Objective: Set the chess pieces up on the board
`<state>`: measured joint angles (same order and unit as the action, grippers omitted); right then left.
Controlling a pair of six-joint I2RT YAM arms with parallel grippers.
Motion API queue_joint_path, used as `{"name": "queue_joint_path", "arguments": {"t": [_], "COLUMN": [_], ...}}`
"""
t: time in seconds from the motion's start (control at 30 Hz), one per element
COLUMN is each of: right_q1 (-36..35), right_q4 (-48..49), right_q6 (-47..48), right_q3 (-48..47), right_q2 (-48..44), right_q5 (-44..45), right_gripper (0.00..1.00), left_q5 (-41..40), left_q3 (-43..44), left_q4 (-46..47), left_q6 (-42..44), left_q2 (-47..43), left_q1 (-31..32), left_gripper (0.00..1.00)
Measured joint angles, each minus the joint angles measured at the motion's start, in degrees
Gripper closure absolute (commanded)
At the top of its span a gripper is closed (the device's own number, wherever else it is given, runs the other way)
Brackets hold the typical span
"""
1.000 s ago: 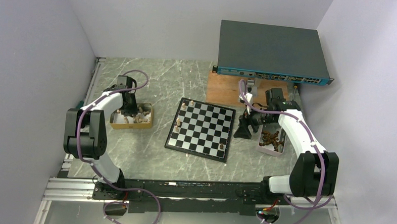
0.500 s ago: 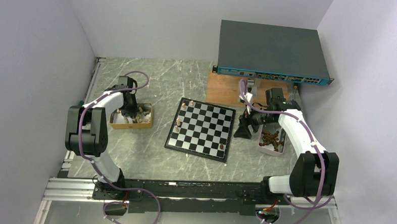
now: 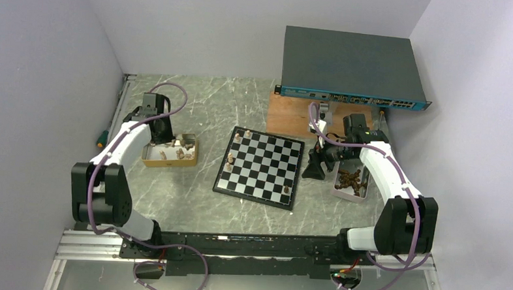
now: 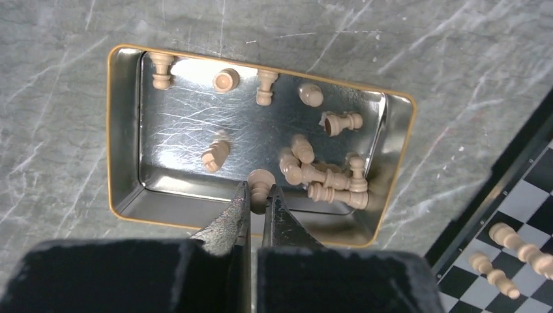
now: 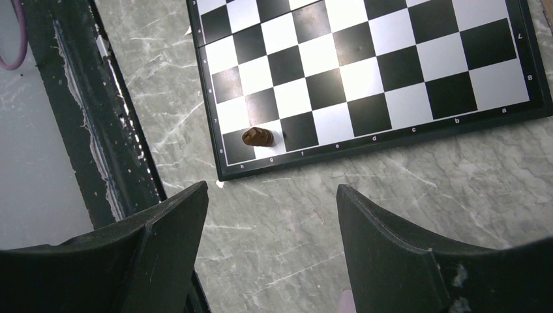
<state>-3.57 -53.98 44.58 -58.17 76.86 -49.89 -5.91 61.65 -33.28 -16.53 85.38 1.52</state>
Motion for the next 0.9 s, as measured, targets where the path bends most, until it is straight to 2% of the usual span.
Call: {"name": "queue_joint_path", "arguments": {"t": [0.47,0.7,0.9], "right_q1": [0.0,0.0,0.0], "right_q4": [0.0,0.0,0.0], "right_q6": [0.0,0.0,0.0], "right_q3": [0.0,0.0,0.0], "right_q2": [0.0,0.0,0.0], "right_q5": [-0.2,-0.2,-0.3], "right_gripper": [0.25,0.25,0.25], "left_q5": [9.6,14.4,17.5], "left_q3": [-1.0,-0.9,-0.6], "left_q4": [-2.2,-1.9,0.0], "left_q6": [5.2,5.2,4.7], "left_q2": [-11.8,-12.2,-12.0], "left_q1": [2.5,5.5,10.7], "left_gripper": [1.0,1.0,1.0]}}
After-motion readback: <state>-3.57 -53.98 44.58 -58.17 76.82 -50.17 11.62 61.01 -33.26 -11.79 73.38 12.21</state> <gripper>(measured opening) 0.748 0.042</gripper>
